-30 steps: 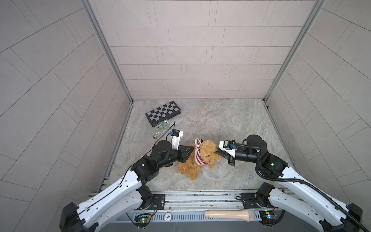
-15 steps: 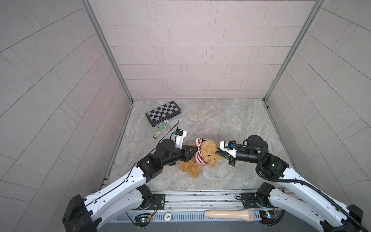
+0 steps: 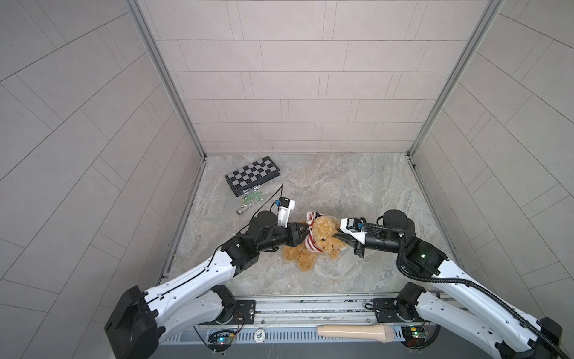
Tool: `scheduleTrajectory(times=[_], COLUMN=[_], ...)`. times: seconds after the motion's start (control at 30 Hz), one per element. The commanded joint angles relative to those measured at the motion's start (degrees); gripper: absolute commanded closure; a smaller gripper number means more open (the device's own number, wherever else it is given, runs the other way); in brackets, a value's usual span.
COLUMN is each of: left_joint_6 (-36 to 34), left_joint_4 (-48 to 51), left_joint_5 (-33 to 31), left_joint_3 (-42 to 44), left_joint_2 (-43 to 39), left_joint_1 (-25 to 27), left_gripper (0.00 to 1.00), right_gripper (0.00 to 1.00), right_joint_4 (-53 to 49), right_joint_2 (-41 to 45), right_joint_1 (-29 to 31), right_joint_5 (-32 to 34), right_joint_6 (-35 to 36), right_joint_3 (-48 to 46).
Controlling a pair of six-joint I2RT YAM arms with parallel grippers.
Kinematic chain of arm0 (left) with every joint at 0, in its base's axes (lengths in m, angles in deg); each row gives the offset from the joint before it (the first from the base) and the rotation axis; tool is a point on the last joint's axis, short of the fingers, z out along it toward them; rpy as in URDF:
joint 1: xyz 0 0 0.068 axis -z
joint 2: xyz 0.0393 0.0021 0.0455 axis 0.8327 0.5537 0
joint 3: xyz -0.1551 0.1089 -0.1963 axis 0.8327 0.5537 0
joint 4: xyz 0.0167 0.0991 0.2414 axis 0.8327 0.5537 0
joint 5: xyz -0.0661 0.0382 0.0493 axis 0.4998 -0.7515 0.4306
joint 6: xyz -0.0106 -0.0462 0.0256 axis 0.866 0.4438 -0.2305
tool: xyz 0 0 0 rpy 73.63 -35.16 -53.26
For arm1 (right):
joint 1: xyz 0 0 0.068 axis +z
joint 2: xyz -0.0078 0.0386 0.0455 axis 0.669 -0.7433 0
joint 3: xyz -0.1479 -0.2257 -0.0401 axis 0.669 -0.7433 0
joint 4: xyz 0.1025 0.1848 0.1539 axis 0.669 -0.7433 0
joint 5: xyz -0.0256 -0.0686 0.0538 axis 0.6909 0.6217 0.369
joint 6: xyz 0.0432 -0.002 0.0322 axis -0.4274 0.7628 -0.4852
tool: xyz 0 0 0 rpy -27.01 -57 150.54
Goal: Dress the teddy bear
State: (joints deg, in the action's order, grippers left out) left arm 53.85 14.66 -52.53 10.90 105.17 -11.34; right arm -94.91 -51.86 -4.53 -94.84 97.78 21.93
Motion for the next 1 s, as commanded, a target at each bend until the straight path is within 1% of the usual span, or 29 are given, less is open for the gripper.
scheduleTrajectory(times=[0.0,0.13,0.2,0.27,0.4,0.5,0.63,0.8,0.97], left_joint_6=[0.12,0.73,0.68,0.64,0.13,-0.68,-0.09,0.3,1.72], left_joint_4=[-3.76,-5.28,-5.27,-5.26,-3.75,-0.1,4.38,10.25,13.54], left_joint_5=[3.52,4.66,4.72,4.66,3.46,0.59,-3.02,-6.93,-9.2], left_joint_3=[-1.63,-1.48,-1.45,-1.44,-1.48,-1.65,-0.1,2.02,4.25], left_joint_2=[0.47,0.82,0.91,0.88,-0.2,-2.34,-6.37,-11.68,-15.02], left_joint_1=[0.58,0.52,0.57,0.51,0.47,0.21,-1.88,-5.27,-7.38], left_gripper=[0.68,0.66,0.67,0.72,0.84,0.93,1.0,1.0,1.0], right_gripper=[1.0,1.0,1.0,1.0,1.0,1.0,1.0,1.0,1.0], right_joint_4=[4.16,4.19,4.14,4.17,3.9,3.87,4.75,5.25,6.35], right_joint_2=[0.95,0.95,0.95,0.95,1.19,1.54,2.63,3.68,4.36], right_joint_1=[0.37,0.31,0.3,0.31,0.27,0.26,0.25,0.25,0.25], right_joint_5=[-1.48,-1.39,-1.22,-1.09,-0.66,0.64,2.73,3.98,5.47], right_joint_6=[1.44,1.6,1.61,1.77,1.86,1.82,1.42,1.05,0.39], right_joint_3=[0.32,0.32,0.39,0.32,0.42,0.32,-0.5,-1.05,-1.18])
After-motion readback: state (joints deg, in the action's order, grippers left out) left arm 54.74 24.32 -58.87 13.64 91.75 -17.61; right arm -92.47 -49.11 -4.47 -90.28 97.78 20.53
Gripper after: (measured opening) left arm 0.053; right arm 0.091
